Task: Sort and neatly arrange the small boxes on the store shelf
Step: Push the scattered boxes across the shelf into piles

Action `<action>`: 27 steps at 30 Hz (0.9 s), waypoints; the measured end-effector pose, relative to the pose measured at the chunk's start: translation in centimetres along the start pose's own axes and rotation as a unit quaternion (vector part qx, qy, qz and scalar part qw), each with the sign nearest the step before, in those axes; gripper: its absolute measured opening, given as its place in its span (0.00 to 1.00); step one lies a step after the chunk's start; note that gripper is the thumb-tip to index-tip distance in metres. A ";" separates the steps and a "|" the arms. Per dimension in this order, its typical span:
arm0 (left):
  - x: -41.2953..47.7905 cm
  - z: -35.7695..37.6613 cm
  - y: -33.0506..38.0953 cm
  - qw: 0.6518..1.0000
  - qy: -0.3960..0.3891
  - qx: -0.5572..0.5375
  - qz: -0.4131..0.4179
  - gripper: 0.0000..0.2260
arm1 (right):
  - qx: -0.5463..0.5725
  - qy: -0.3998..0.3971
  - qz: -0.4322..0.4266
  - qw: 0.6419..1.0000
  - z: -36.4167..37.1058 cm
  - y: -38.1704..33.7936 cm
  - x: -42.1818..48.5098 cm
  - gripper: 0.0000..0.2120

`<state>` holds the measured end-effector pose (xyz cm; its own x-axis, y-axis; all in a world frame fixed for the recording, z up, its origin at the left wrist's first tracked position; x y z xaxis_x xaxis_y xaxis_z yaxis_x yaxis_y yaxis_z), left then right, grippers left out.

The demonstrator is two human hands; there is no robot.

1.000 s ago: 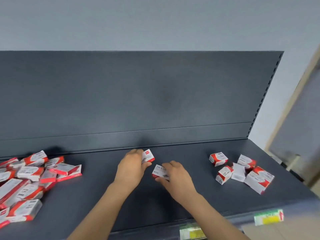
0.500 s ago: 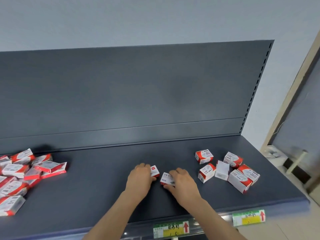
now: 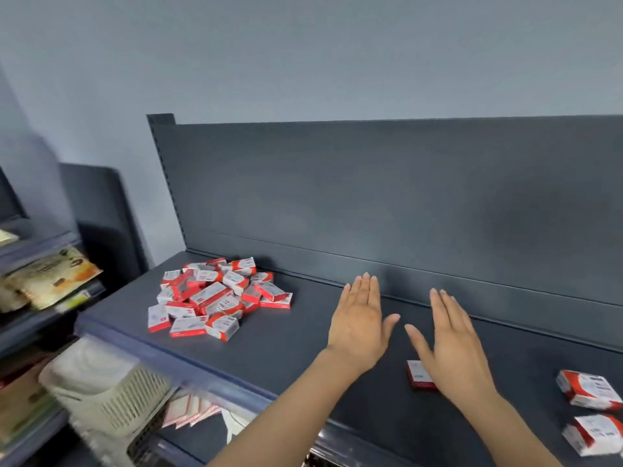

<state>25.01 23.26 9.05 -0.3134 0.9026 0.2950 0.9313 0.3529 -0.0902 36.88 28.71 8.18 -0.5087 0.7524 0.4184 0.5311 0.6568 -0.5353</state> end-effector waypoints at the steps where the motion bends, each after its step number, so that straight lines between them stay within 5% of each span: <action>1: -0.3 0.1 -1.2 1.000 -0.002 0.004 -0.007 0.30 | 0.003 -0.004 -0.007 1.000 0.8 -1.0 0.2 0.33; 20: -2.8 4.0 -30.9 0.993 -0.023 -0.031 -0.111 0.31 | 0.047 -0.139 -0.020 0.989 21.9 -21.0 6.2 0.31; 27: -0.4 5.9 -36.7 0.989 -0.060 -0.027 -0.133 0.30 | 0.020 -0.163 -0.038 0.986 26.8 -24.7 9.1 0.26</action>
<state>-10.16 11.37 6.60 -0.5647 0.8042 0.1855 0.8210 0.5703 0.0270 0.96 18.02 5.49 -0.7404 0.6404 0.2041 0.4593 0.7037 -0.5420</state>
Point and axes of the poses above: each hand's wrist, its own x-axis towards the middle knuckle, its own z-axis out of the palm, y = z × x, the point moved 8 cm from there along x, towards the middle knuckle, and after that the axes turned 14 degrees about x, right-handed, at the moved point
